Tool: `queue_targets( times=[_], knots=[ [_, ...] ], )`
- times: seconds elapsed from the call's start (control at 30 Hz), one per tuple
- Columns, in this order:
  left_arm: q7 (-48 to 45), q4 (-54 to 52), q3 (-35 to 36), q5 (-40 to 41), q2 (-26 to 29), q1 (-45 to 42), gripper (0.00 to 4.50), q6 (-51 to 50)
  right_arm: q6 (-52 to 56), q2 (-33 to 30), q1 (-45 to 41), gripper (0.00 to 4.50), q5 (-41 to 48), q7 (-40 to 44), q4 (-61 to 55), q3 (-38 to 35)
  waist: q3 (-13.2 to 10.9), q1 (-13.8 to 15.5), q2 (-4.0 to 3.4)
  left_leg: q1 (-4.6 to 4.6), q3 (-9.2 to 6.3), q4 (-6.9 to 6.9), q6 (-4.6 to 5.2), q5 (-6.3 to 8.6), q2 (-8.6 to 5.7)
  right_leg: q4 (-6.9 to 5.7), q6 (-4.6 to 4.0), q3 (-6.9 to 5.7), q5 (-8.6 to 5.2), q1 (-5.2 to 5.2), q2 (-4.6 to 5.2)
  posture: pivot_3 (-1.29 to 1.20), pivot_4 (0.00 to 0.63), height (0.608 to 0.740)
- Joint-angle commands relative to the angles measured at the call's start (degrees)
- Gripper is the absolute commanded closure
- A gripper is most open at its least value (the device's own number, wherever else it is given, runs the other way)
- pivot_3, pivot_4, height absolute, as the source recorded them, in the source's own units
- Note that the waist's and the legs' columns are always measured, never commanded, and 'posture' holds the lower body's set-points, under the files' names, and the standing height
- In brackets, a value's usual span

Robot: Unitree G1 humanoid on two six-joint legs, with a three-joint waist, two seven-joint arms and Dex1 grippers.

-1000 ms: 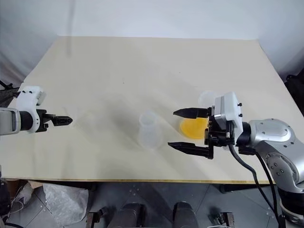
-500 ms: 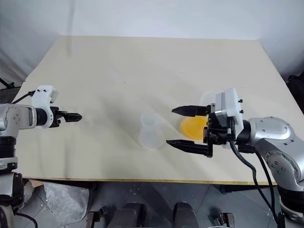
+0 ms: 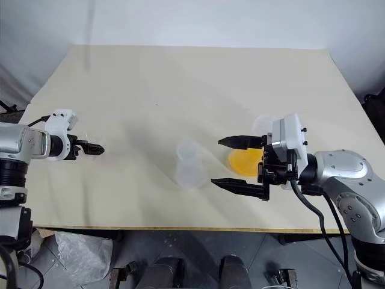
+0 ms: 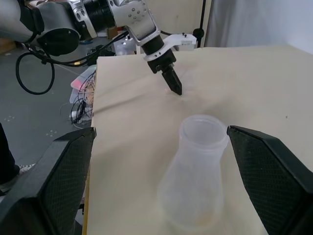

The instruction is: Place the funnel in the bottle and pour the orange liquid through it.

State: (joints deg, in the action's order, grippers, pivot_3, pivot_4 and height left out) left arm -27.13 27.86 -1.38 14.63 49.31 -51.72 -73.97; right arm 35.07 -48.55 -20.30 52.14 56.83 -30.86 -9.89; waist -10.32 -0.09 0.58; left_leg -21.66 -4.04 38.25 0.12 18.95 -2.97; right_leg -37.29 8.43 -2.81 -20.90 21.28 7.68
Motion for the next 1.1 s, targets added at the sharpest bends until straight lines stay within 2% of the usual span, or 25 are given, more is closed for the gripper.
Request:
queue_targets(
  times=[0.03, 0.17, 0.37, 0.53, 0.7, 0.9, 1.1],
  knots=[
    [-0.76, 0.47, -0.21, -1.26, 0.18, -1.83, 0.02, 0.25, -0.49, -0.61, -0.13, 0.0, 0.42, -0.05, -1.43, -1.78, 0.0, 0.02, 0.0, 0.0, 0.0, 0.02, 0.0, 0.0, 0.0, -0.09, 0.0, 0.0, 0.0, 0.03, 0.01, 0.0, 0.15, 0.74],
    [-0.98, 0.98, -0.42, -1.97, -0.03, -2.37, 0.89, -0.37, -0.49, -0.63, -0.53, 0.0, 0.21, -0.14, -1.18, -1.68, 0.0, 0.0, 0.01, 0.0, 0.0, 0.03, 0.0, 0.0, 0.0, -0.15, 0.0, 0.01, 0.0, 0.07, 0.01, 0.0, 0.15, 0.74],
    [-1.15, 0.95, -0.01, -2.52, -0.26, -2.49, 2.85, 0.03, -0.54, -0.64, -0.86, 0.0, -0.22, -0.36, -1.03, -1.58, 0.0, 0.01, 0.01, -0.01, 0.0, 0.03, 0.0, 0.0, -0.01, -0.16, 0.0, 0.02, 0.0, 0.08, 0.01, 0.0, 0.15, 0.74],
    [-1.38, -0.45, 1.09, -2.34, 0.59, -1.92, 4.3, 0.65, -0.73, -0.64, -1.12, 0.0, -0.86, -0.4, -0.77, -1.46, 0.0, -0.02, 0.01, -0.01, 0.0, 0.03, 0.0, 0.0, -0.01, -0.16, 0.0, 0.03, 0.0, 0.08, 0.02, 0.0, 0.15, 0.74],
    [-3.47, -7.42, 4.59, -0.37, 1.8, 0.61, 4.33, 3.68, -0.98, -0.47, -1.4, 0.0, -1.74, -0.61, -0.38, -1.54, -0.01, -0.03, 0.01, -0.03, 0.0, 0.03, 0.0, 0.0, 0.0, -0.16, 0.0, 0.03, 0.0, 0.11, 0.02, 0.0, 0.15, 0.74],
    [-6.99, -21.68, 12.52, 4.06, -0.55, 5.57, 4.33, 17.18, -1.32, -0.5, -1.08, 0.0, -2.78, -0.78, 0.01, -2.34, -0.01, 0.03, 0.02, -0.18, -0.05, 0.14, 0.0, 0.0, 0.02, -0.13, 0.0, 0.0, 0.0, 0.19, 0.04, 0.0, 0.15, 0.74],
    [-13.39, -29.38, 16.77, 10.97, -8.36, 8.04, 4.33, 31.42, -2.06, -0.31, -1.25, 0.0, -4.04, -1.28, 0.35, -2.51, -0.01, 0.21, 0.02, -0.56, -0.19, 0.58, 0.01, 0.01, 0.0, -0.1, 0.0, -0.11, 0.0, 0.26, 0.04, 0.0, 0.15, 0.74]
  ],
)
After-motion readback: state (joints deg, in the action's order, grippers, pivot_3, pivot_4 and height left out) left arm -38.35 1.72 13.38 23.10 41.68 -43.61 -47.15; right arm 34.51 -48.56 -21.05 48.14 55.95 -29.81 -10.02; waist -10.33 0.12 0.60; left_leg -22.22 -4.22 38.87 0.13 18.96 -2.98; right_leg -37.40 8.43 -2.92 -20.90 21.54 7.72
